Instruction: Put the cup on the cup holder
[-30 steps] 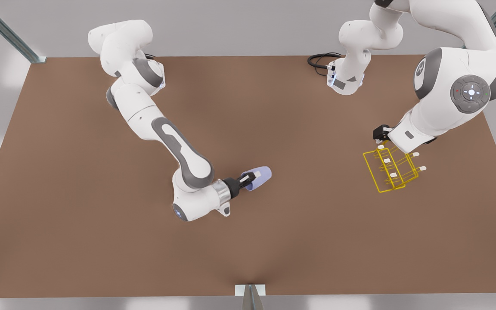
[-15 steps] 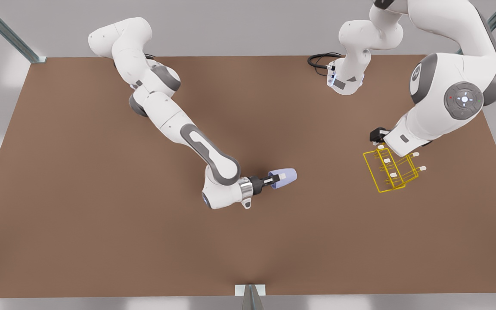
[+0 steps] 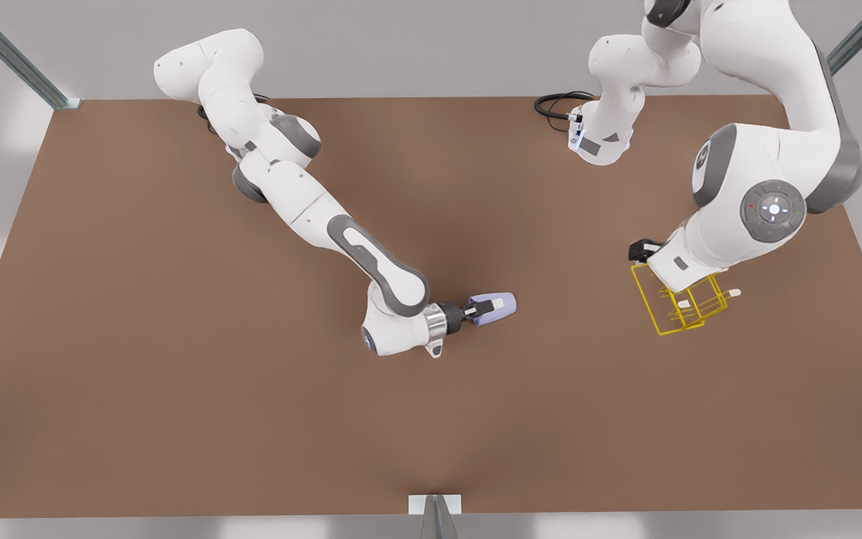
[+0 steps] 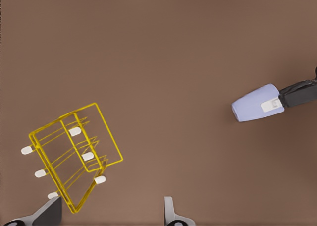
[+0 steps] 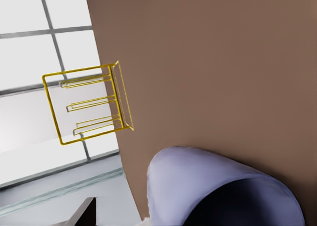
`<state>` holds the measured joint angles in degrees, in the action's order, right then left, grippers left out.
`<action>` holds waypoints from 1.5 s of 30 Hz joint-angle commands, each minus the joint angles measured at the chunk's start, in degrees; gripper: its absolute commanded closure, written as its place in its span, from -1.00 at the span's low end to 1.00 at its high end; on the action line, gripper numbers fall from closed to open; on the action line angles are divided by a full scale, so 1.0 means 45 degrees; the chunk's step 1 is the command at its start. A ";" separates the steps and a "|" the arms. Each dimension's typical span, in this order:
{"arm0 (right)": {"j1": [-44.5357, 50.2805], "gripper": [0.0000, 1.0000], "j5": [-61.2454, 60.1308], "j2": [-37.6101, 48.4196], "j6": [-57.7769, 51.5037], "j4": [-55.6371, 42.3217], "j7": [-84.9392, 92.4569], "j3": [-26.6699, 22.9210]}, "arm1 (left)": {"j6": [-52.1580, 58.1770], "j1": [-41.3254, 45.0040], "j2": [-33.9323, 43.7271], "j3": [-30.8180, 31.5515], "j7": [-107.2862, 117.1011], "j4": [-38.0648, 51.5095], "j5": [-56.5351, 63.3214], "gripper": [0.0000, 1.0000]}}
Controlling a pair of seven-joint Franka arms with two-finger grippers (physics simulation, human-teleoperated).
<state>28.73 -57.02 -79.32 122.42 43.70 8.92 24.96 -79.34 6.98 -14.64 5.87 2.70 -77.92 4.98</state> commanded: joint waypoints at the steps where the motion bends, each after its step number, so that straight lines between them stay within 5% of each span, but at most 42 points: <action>1: 0.0022 -0.52 -0.0006 0.0009 0.0101 -0.0005 0.0283 -0.0098 | -0.0064 0.0090 0.0010 0.0004 0.0083 0.0012 0.0183 -1.00; 3: 0.0080 -1.00 -0.0006 0.0029 0.0120 -0.0005 0.0341 -0.0351 | -0.0083 0.0090 0.0010 0.0004 0.0083 0.0012 0.0203 -1.00; 12: -0.0895 -1.00 0.0092 0.0321 -0.1206 0.0132 0.2490 -0.0898 | -0.1586 0.2570 -0.1043 0.0043 -0.0228 0.0090 0.0027 -1.00; 15: -0.1969 -1.00 0.0834 0.1160 -0.2046 0.0483 0.2529 -0.1074 | -0.2798 0.2765 -0.2098 0.0043 -0.4403 0.0070 -0.0520 -1.00; 18: -0.4059 -1.00 0.3155 0.5572 -0.2633 0.4388 0.2471 -0.1074 | -0.3775 0.2980 -0.2841 0.0043 -0.9016 -0.0378 -0.0676 -1.00; 22: -0.7594 -1.00 1.3800 1.1784 -0.8688 0.5405 0.2393 -0.1074 | -0.5024 0.3683 -0.2978 0.0024 -1.1245 -0.1179 -0.2063 -1.00; 27: -1.0719 -1.00 1.4256 1.3740 -0.9706 0.5366 -0.1704 -0.1016 | -0.9144 0.4503 -0.2783 0.0004 -1.2611 -0.3679 -0.1653 -1.00; 29: -1.0584 -1.00 1.3861 1.3740 -0.9431 0.5386 -0.2470 -0.1016 | -1.0162 0.4601 -0.2783 0.0004 -1.2808 -0.4149 -0.1106 -1.00; 30: -0.9378 -1.00 1.3978 1.3779 -0.9391 0.5561 -0.2510 -0.1890 | -1.0162 0.4601 -0.2822 0.0004 -1.3236 -0.4149 -0.0989 -1.00; 31: -0.6797 -1.00 1.4057 1.3856 -0.9391 0.5678 -0.2510 -0.4140 | -1.0123 0.4601 -0.2841 0.0004 -1.3647 -0.4227 -0.0989 -1.00; 45: -0.7048 -1.00 1.3998 1.4697 -0.9372 0.6362 -0.2412 -0.4199 | -1.1021 0.4816 -0.3759 0.0004 -1.2339 -0.5066 -0.0774 -1.00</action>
<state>-3.06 5.99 -13.25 80.67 72.36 3.88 6.05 -127.38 28.66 -31.62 5.88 -43.10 -100.29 1.42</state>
